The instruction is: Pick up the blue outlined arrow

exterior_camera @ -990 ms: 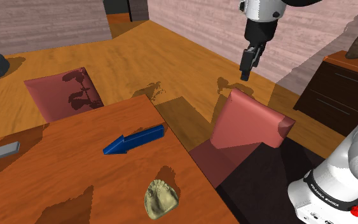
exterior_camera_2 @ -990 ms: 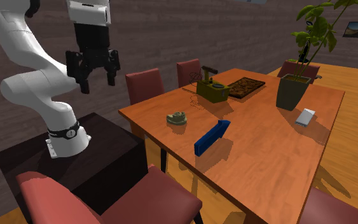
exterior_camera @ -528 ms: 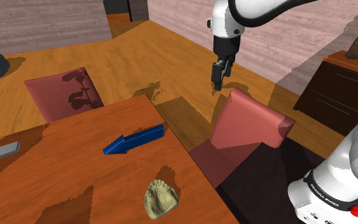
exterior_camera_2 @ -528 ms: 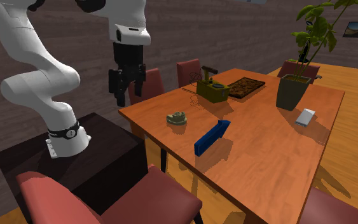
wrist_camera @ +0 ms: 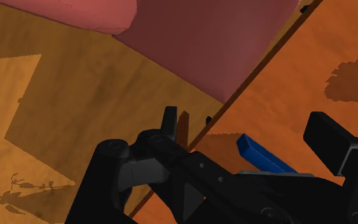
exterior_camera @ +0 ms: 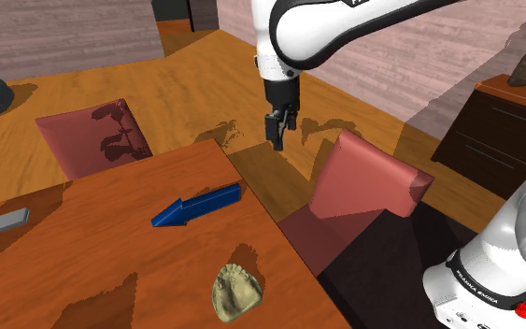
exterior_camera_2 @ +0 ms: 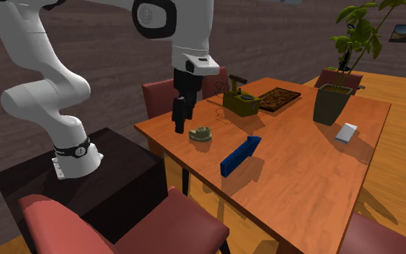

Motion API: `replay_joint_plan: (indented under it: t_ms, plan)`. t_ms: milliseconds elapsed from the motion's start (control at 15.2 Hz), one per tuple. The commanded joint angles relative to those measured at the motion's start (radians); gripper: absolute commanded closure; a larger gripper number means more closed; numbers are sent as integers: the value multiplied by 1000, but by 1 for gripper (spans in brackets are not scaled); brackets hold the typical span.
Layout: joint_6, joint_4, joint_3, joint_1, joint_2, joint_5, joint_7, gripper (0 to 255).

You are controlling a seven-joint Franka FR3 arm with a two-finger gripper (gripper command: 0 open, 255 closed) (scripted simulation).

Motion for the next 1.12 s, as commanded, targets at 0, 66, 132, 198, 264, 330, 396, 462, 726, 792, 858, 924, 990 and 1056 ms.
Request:
replay_joint_plan:
  t_ms: [0, 66, 132, 198, 264, 330, 396, 462, 726, 792, 858, 924, 990, 1056]
  plan:
    - [-1, 64, 16, 13, 75, -10, 11, 0]
    - [0, 93, 24, 20, 113, -16, 17, 0]
    - [1, 123, 30, 28, 151, -23, 23, 0]
    - [1, 155, 37, 37, 188, -30, 28, 0]
    - [0, 187, 42, 46, 226, -37, 33, 0]
    - [-3, 221, 48, 56, 265, -45, 38, 0]
    - [-6, 256, 53, 66, 303, -53, 43, 0]
    - [-10, 292, 57, 77, 342, -61, 47, 0]
    - [-38, 451, 69, 127, 498, -93, 60, 0]
    - [-48, 495, 71, 142, 539, -100, 62, 0]
    - [-60, 541, 73, 156, 579, -108, 63, 0]
    - [-72, 589, 74, 172, 621, -115, 63, 0]
    - [-86, 640, 75, 189, 663, -122, 63, 0]
    - [-102, 693, 75, 206, 706, -129, 62, 0]
